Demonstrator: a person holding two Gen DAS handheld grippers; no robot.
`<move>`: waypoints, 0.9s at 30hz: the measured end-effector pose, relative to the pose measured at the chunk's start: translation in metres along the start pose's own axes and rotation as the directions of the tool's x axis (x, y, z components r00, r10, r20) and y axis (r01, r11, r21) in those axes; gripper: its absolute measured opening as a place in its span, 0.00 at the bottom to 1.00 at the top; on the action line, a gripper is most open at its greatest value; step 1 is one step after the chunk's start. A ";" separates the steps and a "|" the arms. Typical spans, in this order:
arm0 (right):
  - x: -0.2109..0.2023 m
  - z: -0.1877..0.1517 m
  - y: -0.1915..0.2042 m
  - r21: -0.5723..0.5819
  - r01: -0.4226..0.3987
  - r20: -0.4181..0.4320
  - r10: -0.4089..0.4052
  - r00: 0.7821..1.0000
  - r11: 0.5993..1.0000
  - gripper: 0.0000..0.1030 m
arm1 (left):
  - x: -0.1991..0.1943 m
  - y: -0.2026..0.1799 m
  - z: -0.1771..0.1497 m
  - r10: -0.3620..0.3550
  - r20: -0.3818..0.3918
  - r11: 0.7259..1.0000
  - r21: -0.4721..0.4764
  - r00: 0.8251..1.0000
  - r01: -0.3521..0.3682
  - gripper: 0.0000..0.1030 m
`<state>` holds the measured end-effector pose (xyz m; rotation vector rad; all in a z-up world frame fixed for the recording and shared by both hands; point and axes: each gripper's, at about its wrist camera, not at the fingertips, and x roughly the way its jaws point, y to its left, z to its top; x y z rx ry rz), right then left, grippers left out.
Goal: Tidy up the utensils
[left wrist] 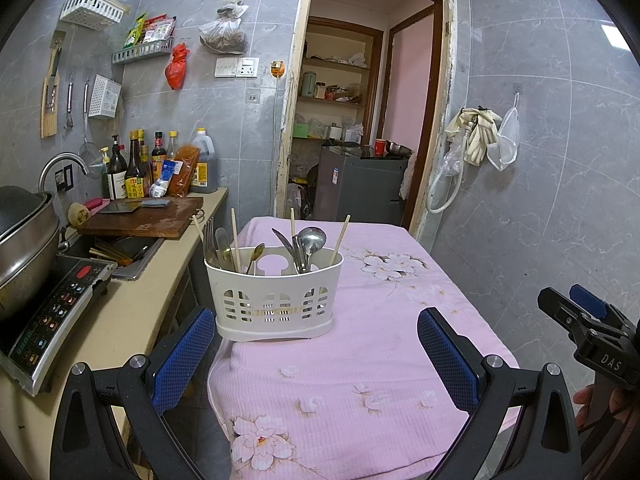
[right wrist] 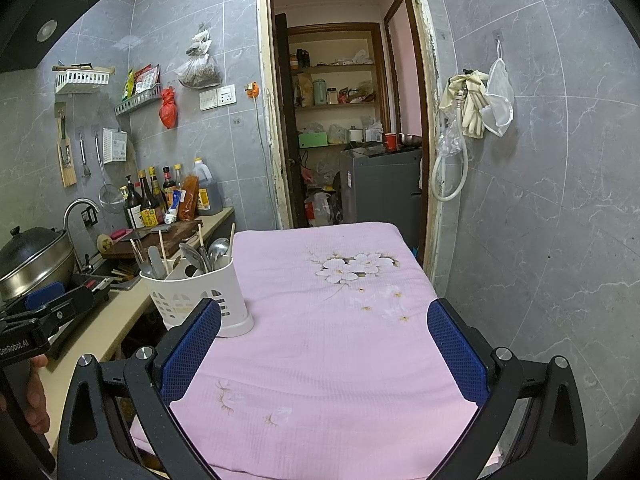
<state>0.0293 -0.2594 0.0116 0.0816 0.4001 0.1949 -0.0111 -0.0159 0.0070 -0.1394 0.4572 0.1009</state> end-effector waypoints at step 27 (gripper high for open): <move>-0.001 0.000 0.000 0.000 -0.001 -0.003 0.001 1.000 1.000 0.99 | 0.000 0.000 -0.004 0.000 0.000 1.000 -0.001 1.000 0.000 0.99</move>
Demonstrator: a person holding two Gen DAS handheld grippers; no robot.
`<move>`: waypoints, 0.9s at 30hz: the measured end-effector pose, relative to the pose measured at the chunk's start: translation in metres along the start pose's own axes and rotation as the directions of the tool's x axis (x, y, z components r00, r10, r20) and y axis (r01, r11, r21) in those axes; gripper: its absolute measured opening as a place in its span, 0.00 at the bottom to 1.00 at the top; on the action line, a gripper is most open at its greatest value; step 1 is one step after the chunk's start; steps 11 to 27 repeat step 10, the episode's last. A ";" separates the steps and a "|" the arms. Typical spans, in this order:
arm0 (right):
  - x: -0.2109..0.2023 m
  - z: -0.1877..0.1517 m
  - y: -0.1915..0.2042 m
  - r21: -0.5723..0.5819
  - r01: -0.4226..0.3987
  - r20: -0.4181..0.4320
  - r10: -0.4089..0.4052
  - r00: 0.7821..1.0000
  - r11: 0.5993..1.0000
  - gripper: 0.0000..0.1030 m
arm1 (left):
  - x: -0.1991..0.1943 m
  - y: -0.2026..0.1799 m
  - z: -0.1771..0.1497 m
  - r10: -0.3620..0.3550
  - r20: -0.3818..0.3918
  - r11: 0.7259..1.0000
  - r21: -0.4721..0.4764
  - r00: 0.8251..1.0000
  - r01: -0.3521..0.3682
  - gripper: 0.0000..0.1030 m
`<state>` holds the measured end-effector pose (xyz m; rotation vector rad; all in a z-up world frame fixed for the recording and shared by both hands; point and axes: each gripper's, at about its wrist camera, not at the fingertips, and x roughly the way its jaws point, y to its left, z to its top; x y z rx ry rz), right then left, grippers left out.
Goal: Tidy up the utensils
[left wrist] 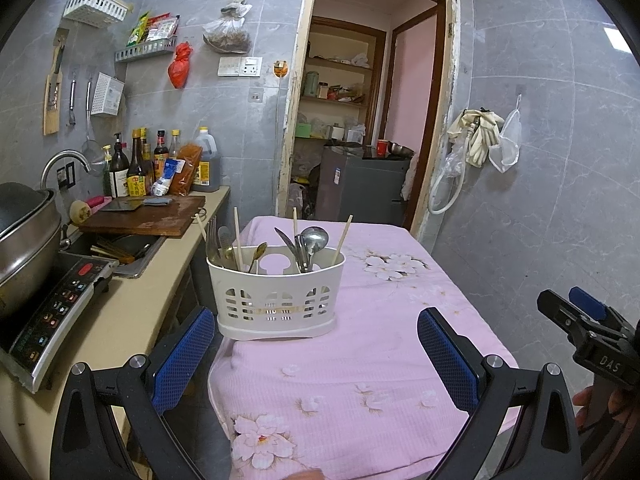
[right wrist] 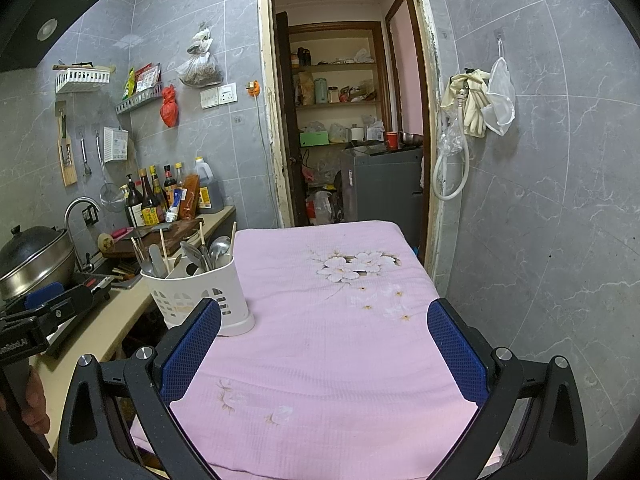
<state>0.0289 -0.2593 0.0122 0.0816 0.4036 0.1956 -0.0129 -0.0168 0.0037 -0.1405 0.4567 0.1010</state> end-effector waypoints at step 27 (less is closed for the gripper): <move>0.000 0.000 0.001 -0.001 0.002 -0.001 -0.002 1.000 1.000 0.99 | -0.001 0.000 -0.003 -0.005 -0.005 1.000 -0.006 1.000 0.005 0.99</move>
